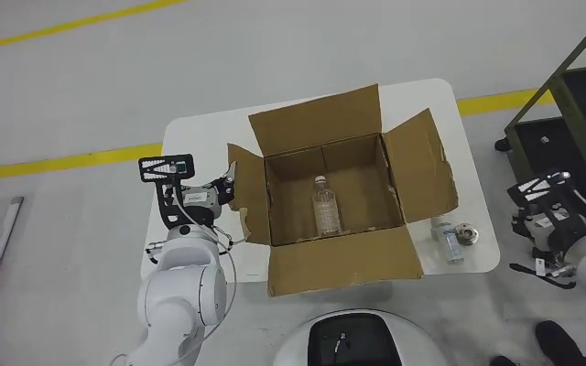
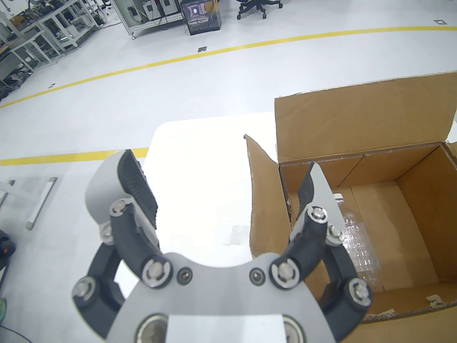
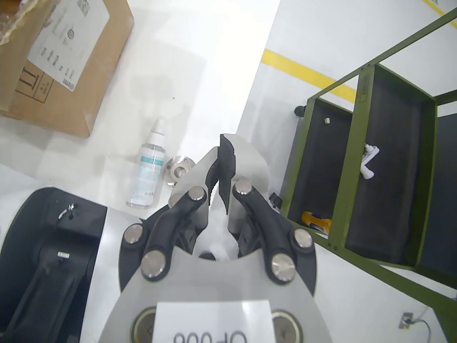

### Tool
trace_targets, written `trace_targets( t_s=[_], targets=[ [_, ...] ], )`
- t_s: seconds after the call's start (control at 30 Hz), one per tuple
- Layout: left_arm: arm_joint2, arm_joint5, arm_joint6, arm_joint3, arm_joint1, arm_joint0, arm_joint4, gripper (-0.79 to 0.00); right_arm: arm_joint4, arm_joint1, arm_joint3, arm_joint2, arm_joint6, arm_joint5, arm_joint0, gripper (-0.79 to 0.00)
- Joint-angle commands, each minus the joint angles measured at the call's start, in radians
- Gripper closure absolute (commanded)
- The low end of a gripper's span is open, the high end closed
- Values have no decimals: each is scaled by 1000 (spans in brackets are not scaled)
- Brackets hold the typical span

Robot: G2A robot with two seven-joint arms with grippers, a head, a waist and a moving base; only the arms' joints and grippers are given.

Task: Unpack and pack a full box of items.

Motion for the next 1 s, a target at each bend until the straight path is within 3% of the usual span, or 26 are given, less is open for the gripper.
trace_targets(
  t_s=[0.0, 0.47, 0.73, 0.93, 0.97],
  targets=[
    [0, 0, 0, 0, 0, 0, 0, -785, 24, 7, 23, -13, 85, -35, 33, 0],
    [0, 0, 0, 0, 0, 0, 0, -785, -4, 14, 28, -56, 105, -79, 31, 0],
    [0, 0, 0, 0, 0, 0, 0, -785, -46, 30, 92, -217, 408, 1, 235, 0],
    [0, 0, 0, 0, 0, 0, 0, -785, -65, 54, 184, -307, 449, 42, 329, -6],
    [0, 0, 0, 0, 0, 0, 0, -785, -54, 58, 204, -315, 449, 42, 334, -95]
  ],
)
